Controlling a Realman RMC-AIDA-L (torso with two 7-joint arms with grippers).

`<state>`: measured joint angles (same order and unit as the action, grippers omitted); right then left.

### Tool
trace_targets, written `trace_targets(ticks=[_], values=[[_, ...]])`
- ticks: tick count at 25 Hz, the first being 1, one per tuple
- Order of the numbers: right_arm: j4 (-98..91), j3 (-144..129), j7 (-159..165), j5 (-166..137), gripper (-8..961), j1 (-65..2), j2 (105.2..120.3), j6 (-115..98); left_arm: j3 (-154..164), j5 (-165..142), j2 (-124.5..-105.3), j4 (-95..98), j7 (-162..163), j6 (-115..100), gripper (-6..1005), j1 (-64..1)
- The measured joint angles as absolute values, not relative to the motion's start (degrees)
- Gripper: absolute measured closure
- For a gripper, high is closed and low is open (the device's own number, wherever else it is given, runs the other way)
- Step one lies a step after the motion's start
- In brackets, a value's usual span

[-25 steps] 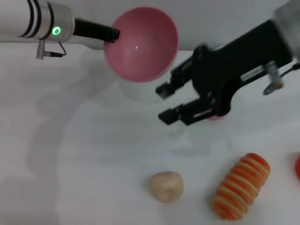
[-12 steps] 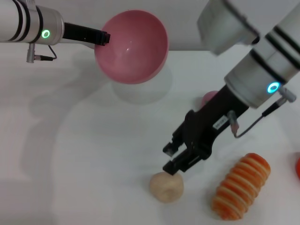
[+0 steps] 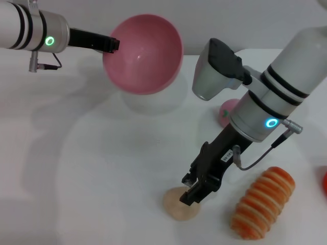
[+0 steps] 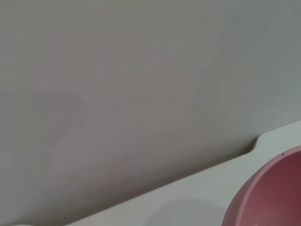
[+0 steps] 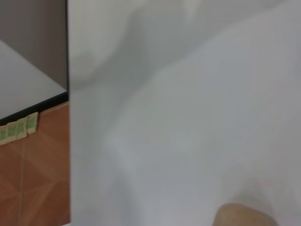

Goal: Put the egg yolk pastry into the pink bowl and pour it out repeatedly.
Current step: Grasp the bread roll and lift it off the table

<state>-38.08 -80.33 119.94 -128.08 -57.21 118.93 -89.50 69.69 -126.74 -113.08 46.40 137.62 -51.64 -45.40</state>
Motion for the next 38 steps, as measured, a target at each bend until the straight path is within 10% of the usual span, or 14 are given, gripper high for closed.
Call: trace_targets(ticks=[25, 28, 38], values=[[-30.7, -87.5, 123.7, -127.8, 484, -59.8, 119.49, -77.4, 69.2, -126.7, -113.88, 47.7, 136.0, -52.3, 881, -45.0], [-31.1, -87.8, 123.5, -127.8, 652, -60.0, 119.39, -77.4, 69.1, -126.7, -113.83, 47.7, 135.9, -52.3, 880, -45.0], [-36.0, -86.2, 123.4, -125.4, 761, -58.8, 119.11, -78.5, 68.7, -126.7, -113.66, 47.7, 135.9, -52.0, 879, -44.8]])
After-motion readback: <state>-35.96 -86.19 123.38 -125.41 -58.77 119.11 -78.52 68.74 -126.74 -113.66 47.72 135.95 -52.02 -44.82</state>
